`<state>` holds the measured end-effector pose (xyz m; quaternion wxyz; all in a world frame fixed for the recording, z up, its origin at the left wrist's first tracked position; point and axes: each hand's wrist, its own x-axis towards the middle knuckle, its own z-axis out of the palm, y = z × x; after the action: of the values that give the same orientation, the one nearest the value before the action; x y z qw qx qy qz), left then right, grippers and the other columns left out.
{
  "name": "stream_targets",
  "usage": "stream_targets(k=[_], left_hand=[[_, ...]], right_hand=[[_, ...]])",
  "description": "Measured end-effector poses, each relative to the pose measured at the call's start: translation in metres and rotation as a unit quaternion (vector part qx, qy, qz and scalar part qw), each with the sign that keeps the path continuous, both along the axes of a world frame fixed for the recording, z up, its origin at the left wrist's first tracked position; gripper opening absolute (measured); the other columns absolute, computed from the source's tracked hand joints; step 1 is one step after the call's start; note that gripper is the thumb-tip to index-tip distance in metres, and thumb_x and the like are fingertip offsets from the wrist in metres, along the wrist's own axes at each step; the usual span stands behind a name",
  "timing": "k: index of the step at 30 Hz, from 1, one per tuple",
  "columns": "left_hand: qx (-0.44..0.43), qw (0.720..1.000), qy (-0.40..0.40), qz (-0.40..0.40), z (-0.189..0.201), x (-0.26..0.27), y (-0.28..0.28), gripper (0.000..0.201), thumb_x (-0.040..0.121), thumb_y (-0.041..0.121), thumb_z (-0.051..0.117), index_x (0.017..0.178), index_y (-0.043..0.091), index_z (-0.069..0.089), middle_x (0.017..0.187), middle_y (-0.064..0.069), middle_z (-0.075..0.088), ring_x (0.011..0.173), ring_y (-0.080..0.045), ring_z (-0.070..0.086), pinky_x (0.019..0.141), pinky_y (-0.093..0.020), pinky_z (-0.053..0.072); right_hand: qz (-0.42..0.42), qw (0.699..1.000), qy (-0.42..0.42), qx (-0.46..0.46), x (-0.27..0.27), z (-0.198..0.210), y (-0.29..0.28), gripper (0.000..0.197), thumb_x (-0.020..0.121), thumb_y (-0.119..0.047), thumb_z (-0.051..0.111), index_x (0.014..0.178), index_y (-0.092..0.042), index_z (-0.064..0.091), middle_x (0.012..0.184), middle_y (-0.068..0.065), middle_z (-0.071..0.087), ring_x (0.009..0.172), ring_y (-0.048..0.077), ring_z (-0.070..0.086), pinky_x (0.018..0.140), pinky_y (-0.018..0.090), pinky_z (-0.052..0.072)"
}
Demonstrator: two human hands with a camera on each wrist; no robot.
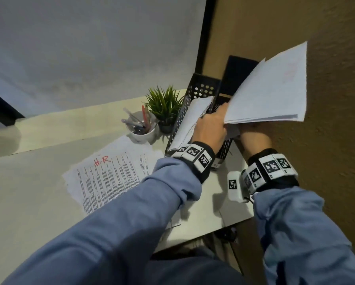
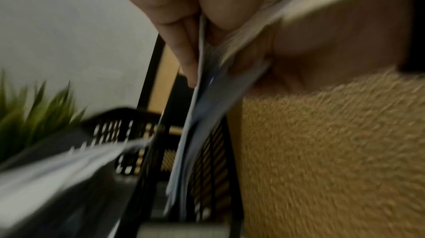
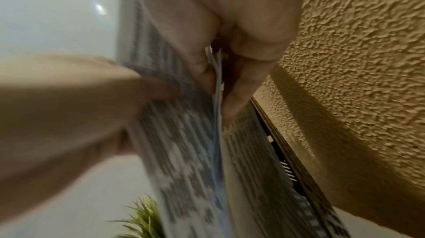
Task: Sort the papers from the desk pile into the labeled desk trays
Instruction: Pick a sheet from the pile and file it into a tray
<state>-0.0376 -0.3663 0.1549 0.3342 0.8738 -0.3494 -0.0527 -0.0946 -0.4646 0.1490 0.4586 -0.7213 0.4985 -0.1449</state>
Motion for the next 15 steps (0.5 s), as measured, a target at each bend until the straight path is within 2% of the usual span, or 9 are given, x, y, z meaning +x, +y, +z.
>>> stream_targets(k=[2,4,6,7,8,10,12,14,15], left_hand=[[0.002,0.999,0.040,0.008,-0.015,0.004,-0.006,0.059,0.082,-0.004,0.042,0.138,0.016,0.040,0.110,-0.024,0.063,0.096,-0.043,0.059,0.082,-0.047,0.047],[0.011,0.997,0.078,0.010,-0.029,0.009,-0.012,0.055,0.083,-0.004,0.042,0.136,0.013,0.040,0.109,-0.025,0.062,0.097,-0.043,0.058,0.082,-0.047,0.047],[0.056,0.992,0.111,-0.001,-0.040,0.013,-0.016,0.052,0.086,0.001,0.045,0.137,0.009,0.034,0.114,-0.025,0.060,0.102,-0.041,0.058,0.085,-0.045,0.047],[0.082,0.989,0.123,-0.009,-0.045,0.014,-0.016,0.054,0.087,0.005,0.049,0.138,0.007,0.031,0.117,-0.024,0.059,0.105,-0.040,0.058,0.087,-0.044,0.046],[0.101,0.986,0.127,-0.022,-0.049,0.015,-0.017,0.057,0.086,0.009,0.052,0.138,0.005,0.028,0.119,-0.024,0.058,0.107,-0.039,0.058,0.086,-0.042,0.046],[0.121,0.985,0.112,-0.045,-0.054,0.014,-0.018,0.056,0.086,0.013,0.056,0.134,0.002,0.030,0.116,-0.024,0.058,0.103,-0.040,0.059,0.079,-0.041,0.046],[0.131,0.985,0.098,-0.048,-0.056,0.012,-0.019,0.048,0.087,0.012,0.056,0.128,0.001,0.034,0.112,-0.025,0.059,0.099,-0.041,0.060,0.075,-0.040,0.046],[0.121,0.986,0.108,-0.047,-0.055,0.012,-0.016,0.046,0.085,0.012,0.057,0.125,0.002,0.037,0.112,-0.023,0.060,0.099,-0.040,0.060,0.078,-0.041,0.048],[0.103,0.986,0.118,-0.051,-0.054,0.012,-0.013,0.046,0.083,0.013,0.058,0.124,0.003,0.039,0.112,-0.022,0.060,0.100,-0.039,0.060,0.081,-0.041,0.050]], right_hand=[[0.040,0.999,0.011,-0.021,0.000,0.012,0.004,0.033,0.098,-0.006,0.033,0.125,0.004,0.050,0.131,0.024,0.051,0.119,0.037,0.049,0.096,0.041,0.041],[0.051,0.996,-0.048,-0.052,0.002,0.018,0.006,0.029,0.091,-0.004,0.046,0.116,0.003,0.058,0.120,0.021,0.060,0.112,0.035,0.056,0.092,0.039,0.045],[0.029,0.983,-0.124,-0.133,0.004,0.015,0.005,0.024,0.080,-0.003,0.054,0.102,-0.002,0.062,0.096,0.013,0.066,0.093,0.029,0.062,0.075,0.031,0.048],[0.044,0.979,-0.115,-0.160,0.003,0.014,0.006,0.023,0.077,-0.004,0.054,0.099,-0.005,0.060,0.086,0.009,0.062,0.083,0.026,0.060,0.067,0.027,0.042],[0.067,0.978,-0.096,-0.174,0.002,0.012,0.007,0.024,0.077,-0.005,0.053,0.101,-0.008,0.057,0.083,0.005,0.059,0.078,0.023,0.056,0.063,0.023,0.036],[0.085,0.981,-0.080,-0.157,0.001,0.004,0.009,0.032,0.079,-0.006,0.054,0.111,-0.011,0.054,0.090,0.001,0.056,0.079,0.017,0.050,0.061,0.019,0.031],[0.092,0.984,-0.069,-0.139,-0.001,-0.005,0.011,0.034,0.081,-0.009,0.056,0.115,-0.011,0.054,0.097,0.005,0.062,0.082,0.016,0.051,0.057,0.015,0.028],[0.090,0.984,-0.060,-0.140,-0.001,-0.011,0.011,0.032,0.083,-0.012,0.057,0.114,-0.010,0.057,0.104,0.011,0.066,0.086,0.020,0.057,0.058,0.014,0.028],[0.085,0.984,-0.064,-0.140,-0.001,-0.011,0.011,0.031,0.083,-0.013,0.056,0.115,-0.011,0.057,0.107,0.012,0.066,0.091,0.023,0.059,0.062,0.015,0.031]])
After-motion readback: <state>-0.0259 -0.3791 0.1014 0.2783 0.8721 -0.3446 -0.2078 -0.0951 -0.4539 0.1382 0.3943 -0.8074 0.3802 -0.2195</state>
